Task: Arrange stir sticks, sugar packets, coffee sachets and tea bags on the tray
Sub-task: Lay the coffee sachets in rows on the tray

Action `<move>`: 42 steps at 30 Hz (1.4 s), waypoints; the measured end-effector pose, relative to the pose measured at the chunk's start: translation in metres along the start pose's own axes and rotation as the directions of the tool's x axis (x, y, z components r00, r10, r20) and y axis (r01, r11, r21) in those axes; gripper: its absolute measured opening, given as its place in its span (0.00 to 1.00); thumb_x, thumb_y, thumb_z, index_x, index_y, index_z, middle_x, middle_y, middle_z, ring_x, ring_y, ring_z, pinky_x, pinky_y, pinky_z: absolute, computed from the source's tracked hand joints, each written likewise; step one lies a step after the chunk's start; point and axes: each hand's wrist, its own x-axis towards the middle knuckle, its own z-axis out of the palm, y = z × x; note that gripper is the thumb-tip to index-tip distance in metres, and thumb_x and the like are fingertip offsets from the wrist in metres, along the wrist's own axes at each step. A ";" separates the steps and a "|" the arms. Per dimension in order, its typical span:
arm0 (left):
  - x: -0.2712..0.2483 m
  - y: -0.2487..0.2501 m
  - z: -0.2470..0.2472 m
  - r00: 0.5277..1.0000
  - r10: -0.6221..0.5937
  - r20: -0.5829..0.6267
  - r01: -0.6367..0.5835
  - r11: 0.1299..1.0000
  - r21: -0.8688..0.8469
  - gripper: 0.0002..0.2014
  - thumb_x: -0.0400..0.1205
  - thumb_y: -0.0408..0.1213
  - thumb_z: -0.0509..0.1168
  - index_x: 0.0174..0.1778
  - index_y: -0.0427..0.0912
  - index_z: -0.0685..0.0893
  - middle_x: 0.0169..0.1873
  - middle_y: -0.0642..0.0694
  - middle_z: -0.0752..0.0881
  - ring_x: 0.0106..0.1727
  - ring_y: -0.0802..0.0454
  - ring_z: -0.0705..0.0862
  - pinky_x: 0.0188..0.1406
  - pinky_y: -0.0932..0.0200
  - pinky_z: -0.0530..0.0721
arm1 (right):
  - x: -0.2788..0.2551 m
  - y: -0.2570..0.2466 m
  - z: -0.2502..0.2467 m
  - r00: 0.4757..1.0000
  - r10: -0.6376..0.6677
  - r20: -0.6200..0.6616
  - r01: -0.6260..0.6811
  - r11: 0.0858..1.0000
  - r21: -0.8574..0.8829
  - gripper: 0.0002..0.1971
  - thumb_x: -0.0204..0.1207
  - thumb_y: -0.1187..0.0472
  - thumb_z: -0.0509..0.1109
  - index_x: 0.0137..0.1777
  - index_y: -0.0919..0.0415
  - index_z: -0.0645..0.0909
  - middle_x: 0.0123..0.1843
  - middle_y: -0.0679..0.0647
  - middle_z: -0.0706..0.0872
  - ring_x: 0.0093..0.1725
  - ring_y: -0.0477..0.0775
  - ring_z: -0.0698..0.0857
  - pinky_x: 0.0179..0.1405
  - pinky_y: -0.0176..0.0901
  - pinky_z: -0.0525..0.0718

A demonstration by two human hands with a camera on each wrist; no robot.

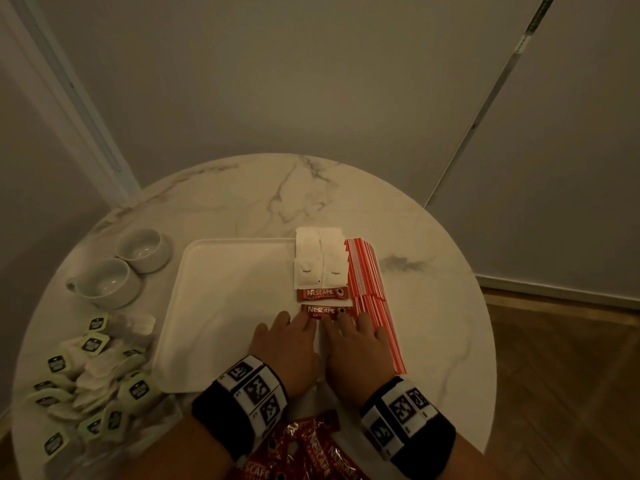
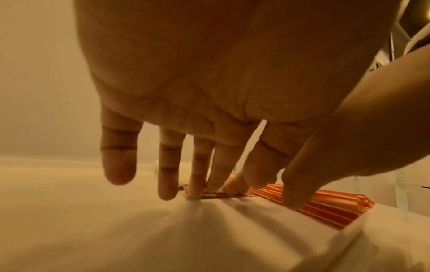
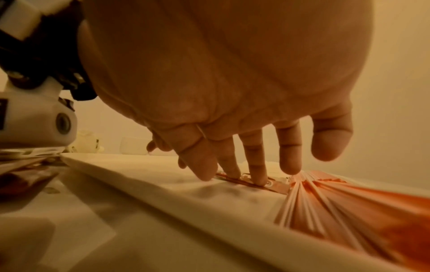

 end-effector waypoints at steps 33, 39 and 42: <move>0.018 -0.007 0.003 0.998 -0.055 0.018 0.056 0.997 -0.059 0.33 0.82 0.52 0.54 0.82 0.53 0.49 0.80 0.48 0.55 0.76 0.43 0.60 0.70 0.38 0.67 | 0.021 0.002 -0.007 0.998 -0.005 -0.062 0.005 1.000 0.003 0.28 0.78 0.51 0.62 0.78 0.48 0.62 0.76 0.50 0.67 0.75 0.61 0.63 0.71 0.62 0.65; 0.021 -0.008 0.004 0.997 -0.062 0.041 0.065 0.996 -0.058 0.34 0.82 0.53 0.53 0.83 0.52 0.48 0.81 0.50 0.52 0.78 0.43 0.57 0.71 0.37 0.65 | 0.021 0.003 -0.009 0.999 0.001 -0.053 -0.001 1.000 0.004 0.28 0.79 0.52 0.61 0.79 0.49 0.62 0.76 0.50 0.68 0.75 0.61 0.62 0.72 0.62 0.64; 0.020 -0.008 0.005 0.998 -0.060 0.030 0.062 0.997 -0.055 0.34 0.82 0.54 0.53 0.83 0.52 0.48 0.81 0.50 0.52 0.78 0.43 0.58 0.72 0.38 0.65 | 0.021 0.003 -0.009 0.999 0.006 -0.053 -0.006 1.000 0.004 0.28 0.79 0.52 0.61 0.79 0.48 0.61 0.77 0.51 0.67 0.76 0.62 0.62 0.72 0.62 0.63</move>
